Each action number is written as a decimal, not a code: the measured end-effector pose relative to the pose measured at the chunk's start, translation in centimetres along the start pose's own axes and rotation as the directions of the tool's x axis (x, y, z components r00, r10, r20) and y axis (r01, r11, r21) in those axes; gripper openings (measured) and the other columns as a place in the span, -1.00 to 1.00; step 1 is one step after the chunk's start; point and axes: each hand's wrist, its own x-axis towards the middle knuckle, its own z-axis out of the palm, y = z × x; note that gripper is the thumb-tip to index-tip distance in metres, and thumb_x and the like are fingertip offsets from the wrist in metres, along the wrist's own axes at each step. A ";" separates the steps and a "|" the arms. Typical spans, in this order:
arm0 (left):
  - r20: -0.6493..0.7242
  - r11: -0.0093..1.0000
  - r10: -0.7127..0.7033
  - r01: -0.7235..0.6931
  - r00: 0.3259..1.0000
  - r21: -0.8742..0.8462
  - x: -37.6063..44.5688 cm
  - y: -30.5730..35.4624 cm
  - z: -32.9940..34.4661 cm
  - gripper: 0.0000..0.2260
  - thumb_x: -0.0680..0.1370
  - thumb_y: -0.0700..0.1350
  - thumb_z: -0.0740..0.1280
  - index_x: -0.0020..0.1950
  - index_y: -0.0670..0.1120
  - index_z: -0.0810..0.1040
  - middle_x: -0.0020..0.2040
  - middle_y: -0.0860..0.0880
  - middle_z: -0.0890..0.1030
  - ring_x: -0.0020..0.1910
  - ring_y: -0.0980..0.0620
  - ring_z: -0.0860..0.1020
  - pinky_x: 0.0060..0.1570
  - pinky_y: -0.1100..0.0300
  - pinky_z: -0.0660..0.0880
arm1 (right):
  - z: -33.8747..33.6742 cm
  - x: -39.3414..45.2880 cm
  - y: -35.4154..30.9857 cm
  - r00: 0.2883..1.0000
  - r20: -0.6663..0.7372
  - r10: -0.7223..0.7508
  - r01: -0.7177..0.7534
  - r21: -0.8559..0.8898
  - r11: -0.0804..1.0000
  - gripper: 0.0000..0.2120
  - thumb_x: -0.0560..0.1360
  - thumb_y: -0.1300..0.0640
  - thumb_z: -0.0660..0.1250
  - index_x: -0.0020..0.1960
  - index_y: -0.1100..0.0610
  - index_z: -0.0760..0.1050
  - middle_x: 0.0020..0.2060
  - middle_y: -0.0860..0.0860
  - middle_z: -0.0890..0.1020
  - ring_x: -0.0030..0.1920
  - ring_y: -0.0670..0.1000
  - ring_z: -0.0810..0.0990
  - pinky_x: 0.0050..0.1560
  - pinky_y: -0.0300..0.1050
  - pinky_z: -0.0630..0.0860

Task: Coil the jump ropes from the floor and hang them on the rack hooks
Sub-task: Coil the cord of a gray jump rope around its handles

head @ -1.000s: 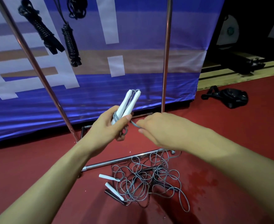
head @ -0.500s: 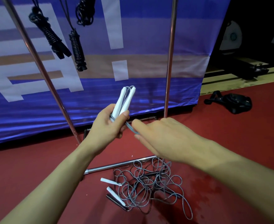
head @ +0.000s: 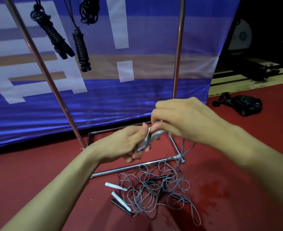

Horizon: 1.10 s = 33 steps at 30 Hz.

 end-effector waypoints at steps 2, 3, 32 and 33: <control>0.052 0.997 0.005 -0.009 0.999 0.077 0.0 0.3 0.0 -0.58 0.66 0.17 0.29 0.14 -0.20 0.53 -0.31 0.04 0.54 -0.47 0.11 0.40 -0.48 0.25 0.36 | -0.3 -0.2 0.4 1.000 0.004 0.017 -0.018 0.072 0.997 -0.72 0.58 -0.25 0.16 -0.05 -0.10 0.52 -0.16 -0.14 0.53 -0.09 -0.07 0.56 -0.35 -0.01 0.47; 0.073 0.988 0.006 -0.017 0.997 0.152 -0.1 0.5 0.1 -0.68 0.63 0.12 0.38 0.08 -0.15 0.58 -0.34 0.02 0.53 -0.46 0.08 0.41 -0.46 0.21 0.38 | -0.3 -0.1 0.3 1.000 0.015 -0.003 0.001 0.082 0.997 -0.71 0.58 -0.26 0.15 -0.06 -0.10 0.52 -0.17 -0.14 0.51 -0.09 -0.08 0.55 -0.35 -0.02 0.46; 0.132 0.973 0.187 -0.165 0.974 -0.164 -1.2 -1.2 -1.2 -0.76 0.67 0.05 0.29 -0.05 -0.09 0.40 -0.22 -0.27 0.63 -0.47 -0.01 0.35 -0.46 -0.01 0.07 | 4.3 -2.7 4.3 0.918 0.379 0.114 -0.360 0.678 0.642 -0.71 0.70 0.02 0.21 -0.14 0.08 0.52 -0.29 -0.04 0.54 -0.26 -0.16 0.47 -0.19 -0.18 0.43; 0.080 0.968 0.194 -0.177 0.978 -0.177 -0.9 -1.4 -1.1 -0.74 0.67 0.05 0.29 -0.03 -0.13 0.39 -0.20 -0.27 0.64 -0.46 -0.02 0.35 -0.44 -0.04 0.06 | 5.0 -2.7 4.0 0.922 0.365 0.129 -0.358 0.673 0.647 -0.67 0.70 -0.06 0.18 -0.11 0.11 0.53 -0.30 -0.07 0.53 -0.27 -0.18 0.45 -0.21 -0.19 0.40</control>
